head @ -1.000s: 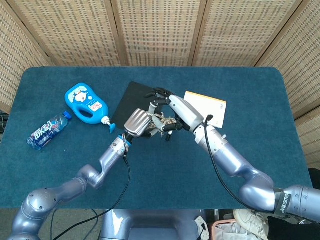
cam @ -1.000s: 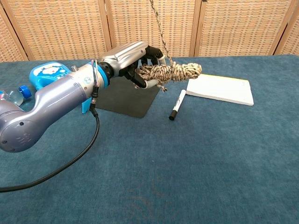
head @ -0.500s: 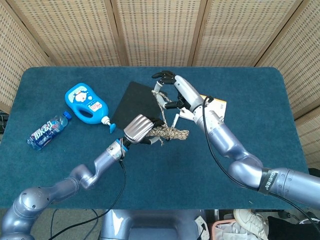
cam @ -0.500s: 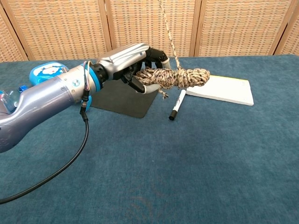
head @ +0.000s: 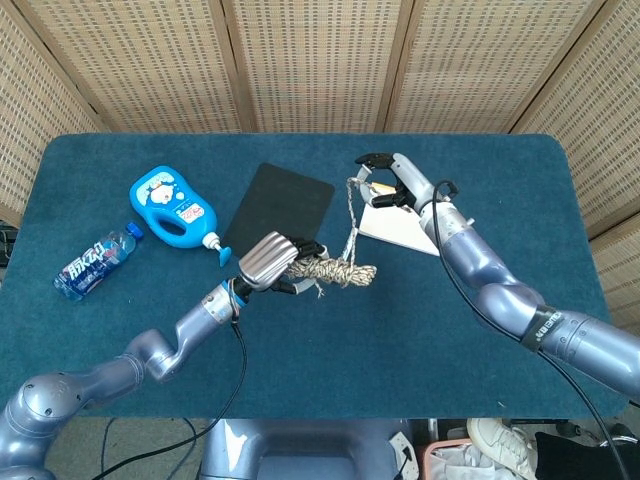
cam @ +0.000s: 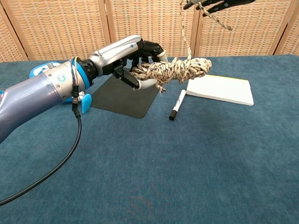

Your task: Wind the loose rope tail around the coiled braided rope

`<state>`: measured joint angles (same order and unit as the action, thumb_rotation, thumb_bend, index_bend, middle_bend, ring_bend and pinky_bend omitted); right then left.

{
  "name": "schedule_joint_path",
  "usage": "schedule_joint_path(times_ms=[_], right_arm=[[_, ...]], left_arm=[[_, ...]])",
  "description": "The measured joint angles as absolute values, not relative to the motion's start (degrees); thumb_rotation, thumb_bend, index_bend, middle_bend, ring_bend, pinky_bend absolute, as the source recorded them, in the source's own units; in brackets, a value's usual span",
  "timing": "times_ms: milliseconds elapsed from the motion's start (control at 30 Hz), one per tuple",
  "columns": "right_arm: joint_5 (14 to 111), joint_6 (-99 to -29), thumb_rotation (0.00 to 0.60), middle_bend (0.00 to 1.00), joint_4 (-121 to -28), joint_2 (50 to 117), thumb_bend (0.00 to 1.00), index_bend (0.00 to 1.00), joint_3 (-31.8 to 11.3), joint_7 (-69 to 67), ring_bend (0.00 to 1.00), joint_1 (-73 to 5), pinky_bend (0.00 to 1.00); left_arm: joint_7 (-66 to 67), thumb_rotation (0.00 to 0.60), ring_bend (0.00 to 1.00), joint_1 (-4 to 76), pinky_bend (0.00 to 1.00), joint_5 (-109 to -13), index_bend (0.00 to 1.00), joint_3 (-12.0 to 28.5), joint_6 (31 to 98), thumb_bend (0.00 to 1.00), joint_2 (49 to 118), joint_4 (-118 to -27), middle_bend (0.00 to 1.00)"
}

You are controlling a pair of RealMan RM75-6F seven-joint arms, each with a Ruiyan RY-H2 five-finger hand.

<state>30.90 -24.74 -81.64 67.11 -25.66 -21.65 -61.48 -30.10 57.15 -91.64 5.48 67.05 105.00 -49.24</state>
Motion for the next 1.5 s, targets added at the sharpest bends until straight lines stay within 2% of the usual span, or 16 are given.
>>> schedule_joint_path(times_ms=[267, 633, 900, 1500], right_arm=[[33.4, -19.7, 0.6, 0.18, -76.2, 70.0, 0.54, 0.76, -28.2, -28.8, 0.0, -57.2, 0.0], [36.8, -15.1, 0.6, 0.18, -73.0, 72.9, 0.54, 0.76, -28.1, -32.4, 0.0, -52.9, 0.0], [40.0, -14.0, 0.6, 0.18, -76.6, 72.4, 0.54, 0.76, -27.8, -33.2, 0.0, -48.7, 0.0], [50.7, -16.2, 0.6, 0.18, -90.5, 70.8, 0.54, 0.76, -30.8, -36.5, 0.0, -36.9, 0.0]], left_arm=[[-34.8, 0.6, 0.54, 56.6, 0.67, -90.9, 0.69, 7.1, 69.3, 0.72, 106.3, -49.1, 0.6], [-36.2, 0.6, 0.54, 56.3, 0.67, -88.3, 0.69, 10.7, 71.0, 0.72, 106.7, -51.1, 0.6], [-33.1, 0.6, 0.54, 56.3, 0.67, -83.8, 0.69, 13.9, 67.6, 0.72, 106.3, -53.3, 0.6], [-24.0, 0.6, 0.54, 56.4, 0.67, -74.2, 0.69, 21.1, 63.5, 0.72, 108.5, -56.2, 0.6]])
